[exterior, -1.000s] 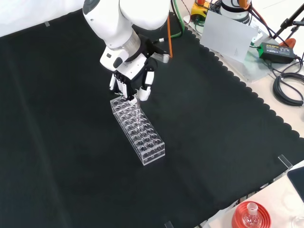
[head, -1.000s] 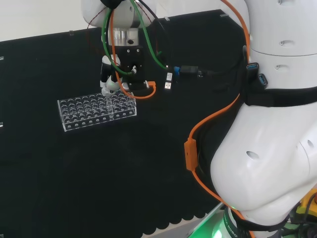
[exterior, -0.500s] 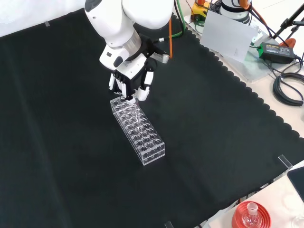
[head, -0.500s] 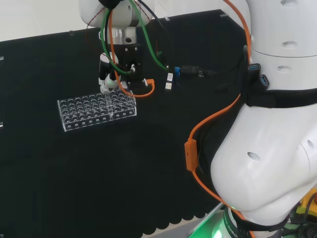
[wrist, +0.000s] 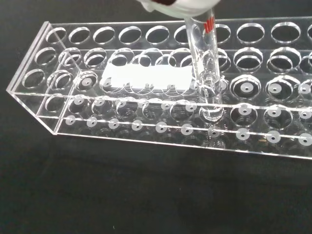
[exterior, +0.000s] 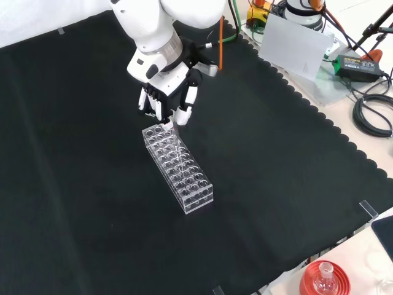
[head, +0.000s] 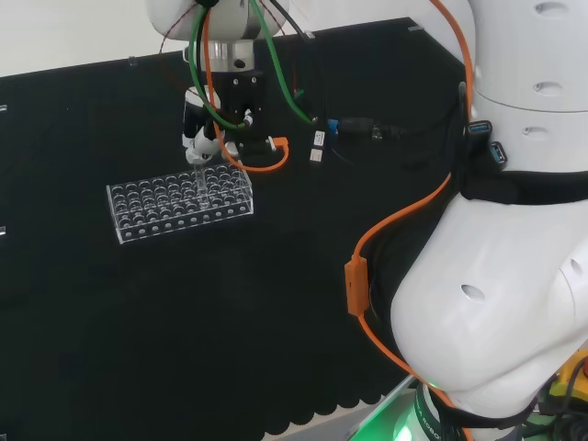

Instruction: Pick up the test tube.

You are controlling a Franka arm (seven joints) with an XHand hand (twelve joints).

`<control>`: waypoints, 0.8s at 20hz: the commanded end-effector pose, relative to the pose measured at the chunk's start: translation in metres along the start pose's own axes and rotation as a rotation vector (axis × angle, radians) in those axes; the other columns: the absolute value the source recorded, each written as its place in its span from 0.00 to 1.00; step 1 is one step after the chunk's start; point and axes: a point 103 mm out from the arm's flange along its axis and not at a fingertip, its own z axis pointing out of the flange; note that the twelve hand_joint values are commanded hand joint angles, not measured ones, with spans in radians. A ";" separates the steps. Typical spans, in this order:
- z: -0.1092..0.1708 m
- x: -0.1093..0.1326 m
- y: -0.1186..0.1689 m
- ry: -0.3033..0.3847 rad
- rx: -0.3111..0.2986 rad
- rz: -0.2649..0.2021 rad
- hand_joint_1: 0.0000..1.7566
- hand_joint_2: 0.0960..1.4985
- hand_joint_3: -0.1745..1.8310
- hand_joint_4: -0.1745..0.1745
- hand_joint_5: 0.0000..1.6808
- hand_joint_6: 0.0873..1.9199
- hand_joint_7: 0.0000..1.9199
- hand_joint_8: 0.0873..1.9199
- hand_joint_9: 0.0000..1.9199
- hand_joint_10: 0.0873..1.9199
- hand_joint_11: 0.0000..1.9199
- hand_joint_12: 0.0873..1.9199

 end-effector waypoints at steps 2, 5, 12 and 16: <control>-0.019 0.002 -0.004 -0.015 -0.025 -0.007 0.75 0.68 0.00 0.00 0.78 0.20 0.71 0.19 0.66 0.23 0.33 0.65; -0.030 0.001 -0.007 -0.017 -0.045 -0.003 0.75 0.68 0.00 0.00 0.78 0.20 0.71 0.19 0.66 0.23 0.33 0.65; -0.045 0.002 -0.012 -0.030 -0.061 -0.018 0.75 0.68 0.00 0.00 0.78 0.19 0.71 0.19 0.66 0.23 0.33 0.65; -0.058 0.005 -0.015 -0.035 -0.082 -0.032 0.75 0.68 0.00 0.00 0.78 0.19 0.71 0.19 0.66 0.23 0.33 0.65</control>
